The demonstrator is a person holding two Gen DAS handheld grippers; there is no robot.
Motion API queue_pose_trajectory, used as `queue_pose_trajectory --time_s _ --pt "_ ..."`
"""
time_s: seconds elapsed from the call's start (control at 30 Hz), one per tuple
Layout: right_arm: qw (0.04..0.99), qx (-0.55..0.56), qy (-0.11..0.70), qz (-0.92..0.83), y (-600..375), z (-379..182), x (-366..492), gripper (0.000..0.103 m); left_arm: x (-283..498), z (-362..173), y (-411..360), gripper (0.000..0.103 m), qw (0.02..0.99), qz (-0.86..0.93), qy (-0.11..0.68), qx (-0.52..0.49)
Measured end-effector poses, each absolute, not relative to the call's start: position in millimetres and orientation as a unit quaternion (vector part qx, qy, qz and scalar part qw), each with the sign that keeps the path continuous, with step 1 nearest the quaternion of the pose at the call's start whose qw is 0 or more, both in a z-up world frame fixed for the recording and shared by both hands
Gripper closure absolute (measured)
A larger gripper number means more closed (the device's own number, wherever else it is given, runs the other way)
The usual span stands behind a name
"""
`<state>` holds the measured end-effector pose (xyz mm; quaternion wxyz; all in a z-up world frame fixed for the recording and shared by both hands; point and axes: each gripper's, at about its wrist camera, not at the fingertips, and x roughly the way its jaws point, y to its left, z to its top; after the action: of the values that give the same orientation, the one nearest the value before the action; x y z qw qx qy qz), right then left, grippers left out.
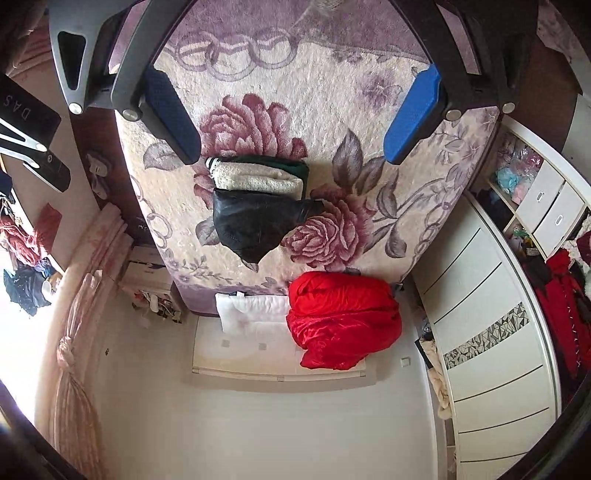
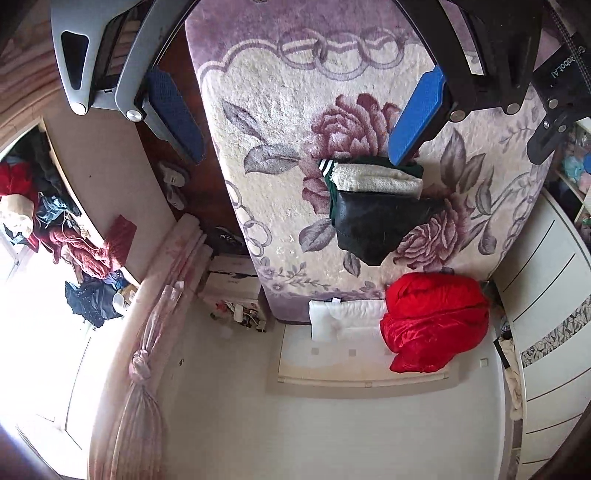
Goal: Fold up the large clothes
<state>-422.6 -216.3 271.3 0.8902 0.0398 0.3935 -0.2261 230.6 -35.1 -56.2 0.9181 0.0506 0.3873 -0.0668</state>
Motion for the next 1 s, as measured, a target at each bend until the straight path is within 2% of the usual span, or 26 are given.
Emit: queue_pose_trajectory --time_s 0.4,1.0 --pt "0.908 0.029 0.351 -0.229 -193 334 -502 0.001 177 -13 -23 0.002 0.936 -0.069 0.342 0.044" --pt "0.916 0.030 0.344 -0.203 -199 350 -507 0.001 154 -7 -21 0.001 0.944 -0.055 0.323 0.040"
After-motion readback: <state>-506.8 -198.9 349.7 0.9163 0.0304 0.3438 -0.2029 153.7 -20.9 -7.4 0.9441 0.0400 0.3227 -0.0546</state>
